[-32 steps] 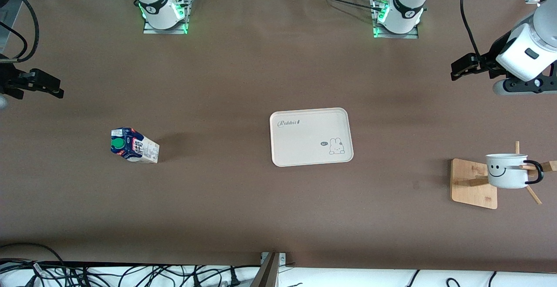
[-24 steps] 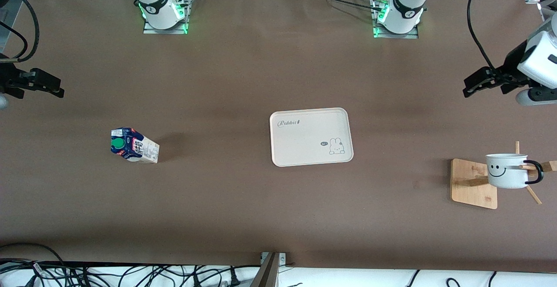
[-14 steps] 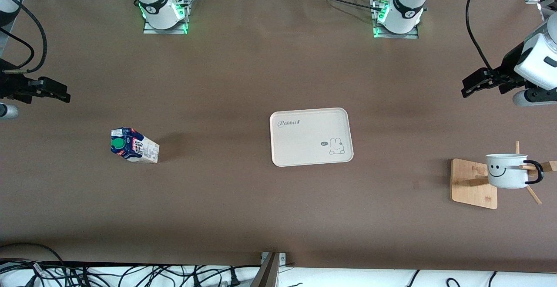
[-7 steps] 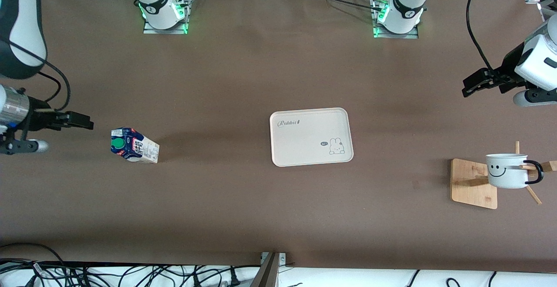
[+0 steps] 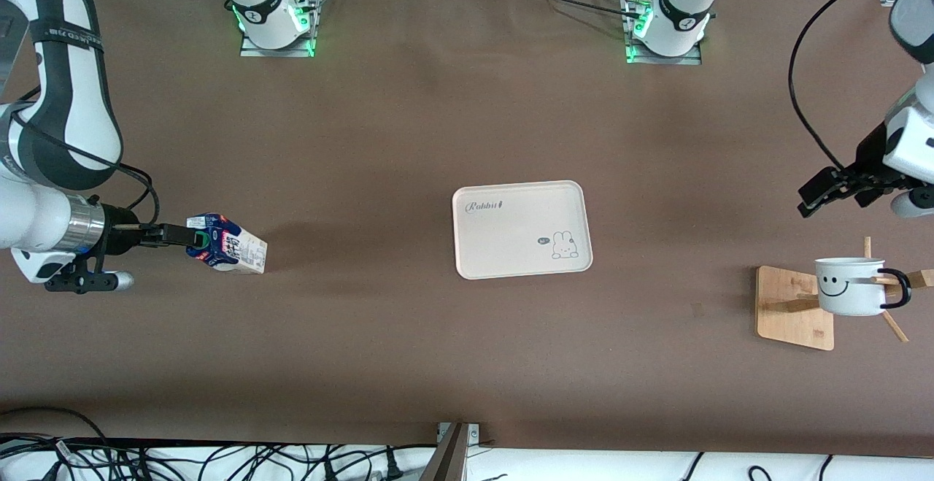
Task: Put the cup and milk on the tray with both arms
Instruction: 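Close the right gripper on the carton while the left gripper lowers to the mug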
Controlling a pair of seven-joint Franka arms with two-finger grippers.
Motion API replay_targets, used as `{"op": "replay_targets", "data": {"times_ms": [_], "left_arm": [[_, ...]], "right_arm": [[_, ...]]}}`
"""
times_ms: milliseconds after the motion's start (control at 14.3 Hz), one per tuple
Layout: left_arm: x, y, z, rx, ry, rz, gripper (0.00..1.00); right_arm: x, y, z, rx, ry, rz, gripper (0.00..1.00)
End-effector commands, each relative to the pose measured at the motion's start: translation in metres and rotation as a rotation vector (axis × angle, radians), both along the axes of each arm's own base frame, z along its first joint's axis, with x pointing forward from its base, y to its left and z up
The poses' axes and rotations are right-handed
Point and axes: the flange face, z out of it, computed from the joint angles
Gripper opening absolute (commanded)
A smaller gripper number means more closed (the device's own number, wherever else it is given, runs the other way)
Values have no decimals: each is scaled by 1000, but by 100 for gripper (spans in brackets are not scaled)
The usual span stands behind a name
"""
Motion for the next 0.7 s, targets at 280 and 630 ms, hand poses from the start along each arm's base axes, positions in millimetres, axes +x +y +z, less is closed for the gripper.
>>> {"op": "replay_targets", "data": {"times_ms": [280,630], "left_arm": [[-4,13,-58,26,-18,-2,100],[-5,22,-101,91,-153,-40,100]], "right_arm": [[5,22,-20,-3,4,68,100],[-1,20,-31,-7,52,73,100]]}}
